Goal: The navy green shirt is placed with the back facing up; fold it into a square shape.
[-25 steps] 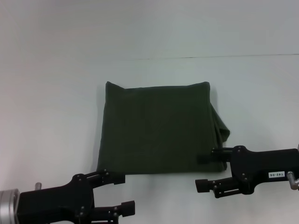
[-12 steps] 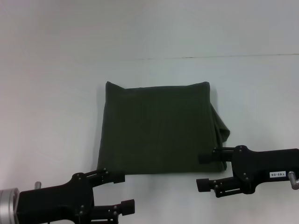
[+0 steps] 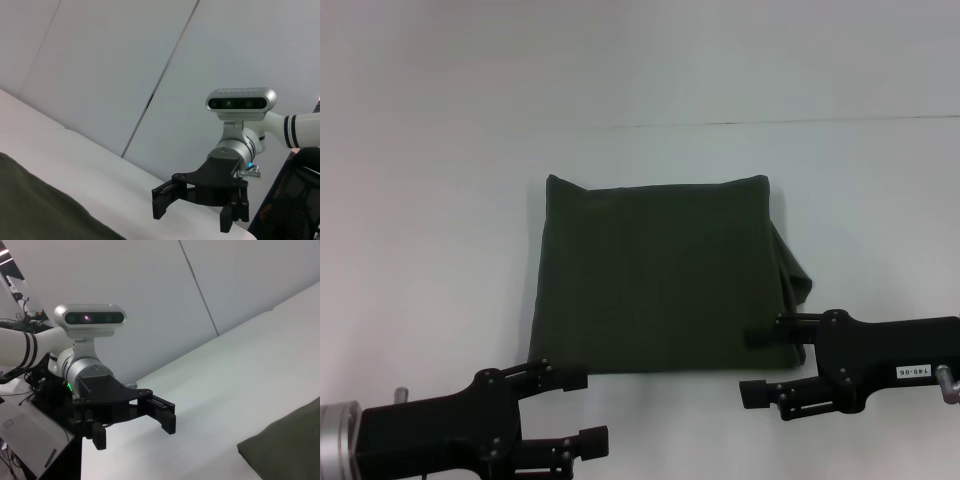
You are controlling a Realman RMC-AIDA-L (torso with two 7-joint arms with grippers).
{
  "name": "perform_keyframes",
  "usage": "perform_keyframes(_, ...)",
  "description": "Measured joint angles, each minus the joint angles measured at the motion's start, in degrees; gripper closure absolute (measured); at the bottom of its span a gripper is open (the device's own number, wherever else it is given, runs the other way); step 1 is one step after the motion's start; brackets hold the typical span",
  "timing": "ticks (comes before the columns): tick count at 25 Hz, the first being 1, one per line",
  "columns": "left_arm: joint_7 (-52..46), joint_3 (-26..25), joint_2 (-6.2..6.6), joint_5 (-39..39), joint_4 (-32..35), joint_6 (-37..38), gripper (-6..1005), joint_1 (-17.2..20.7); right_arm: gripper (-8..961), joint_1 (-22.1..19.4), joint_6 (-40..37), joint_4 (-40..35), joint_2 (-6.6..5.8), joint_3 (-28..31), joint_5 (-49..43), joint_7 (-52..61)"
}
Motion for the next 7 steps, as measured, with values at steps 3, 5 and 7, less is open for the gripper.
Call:
perform_keyframes(3,0.0,0.0,0.00,0.0,0.0,0.0,114,-0.2,37,0.1,0.1,0.0,0.04,0.0,0.0,0.0)
perform_keyframes(5,0.0,0.0,0.00,0.0,0.0,0.0,114,-0.2,37,0.2,0.2,0.0,0.11,0.0,0.0,0.0)
perform_keyframes(7,0.0,0.0,0.00,0.0,0.0,0.0,114,-0.2,37,0.1,0.3,0.0,0.15,0.0,0.0,0.0)
